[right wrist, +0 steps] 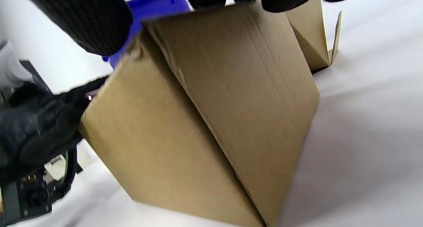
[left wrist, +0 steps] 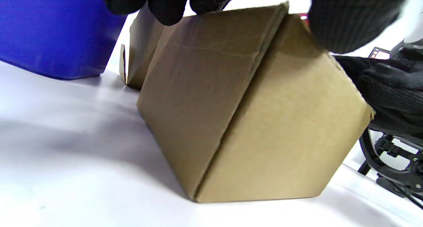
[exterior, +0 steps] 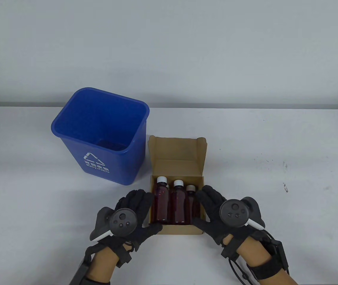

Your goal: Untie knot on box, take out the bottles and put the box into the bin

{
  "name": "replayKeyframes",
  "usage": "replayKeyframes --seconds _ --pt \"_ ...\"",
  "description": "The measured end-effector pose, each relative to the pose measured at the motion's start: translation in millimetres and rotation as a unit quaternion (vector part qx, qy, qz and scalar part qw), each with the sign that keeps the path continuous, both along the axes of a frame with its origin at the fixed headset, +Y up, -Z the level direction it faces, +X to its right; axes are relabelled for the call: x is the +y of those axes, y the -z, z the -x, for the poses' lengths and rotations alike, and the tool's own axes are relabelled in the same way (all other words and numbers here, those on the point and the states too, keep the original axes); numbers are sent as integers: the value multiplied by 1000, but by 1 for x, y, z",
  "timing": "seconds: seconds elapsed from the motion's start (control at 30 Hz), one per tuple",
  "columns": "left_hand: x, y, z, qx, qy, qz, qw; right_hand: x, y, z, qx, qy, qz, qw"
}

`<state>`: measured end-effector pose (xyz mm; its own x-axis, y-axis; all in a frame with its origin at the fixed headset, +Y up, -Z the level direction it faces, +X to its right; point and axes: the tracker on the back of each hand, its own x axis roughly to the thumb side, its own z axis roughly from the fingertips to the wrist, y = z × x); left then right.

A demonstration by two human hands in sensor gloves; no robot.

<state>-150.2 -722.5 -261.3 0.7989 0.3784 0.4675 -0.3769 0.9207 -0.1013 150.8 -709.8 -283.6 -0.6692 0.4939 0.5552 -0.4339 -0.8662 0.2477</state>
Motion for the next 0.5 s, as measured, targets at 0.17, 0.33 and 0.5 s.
replayKeyframes --seconds 0.17,0.33,0.5 --pt "3 -4 -3 2 5 -22 1000 0 -2 1 1 -13 -14 1000" --pt "4 -4 -5 2 10 -24 1000 -3 -3 3 -3 -22 -9 1000" --pt "5 -4 -5 3 5 -21 1000 -4 -4 4 -4 -22 3 1000"
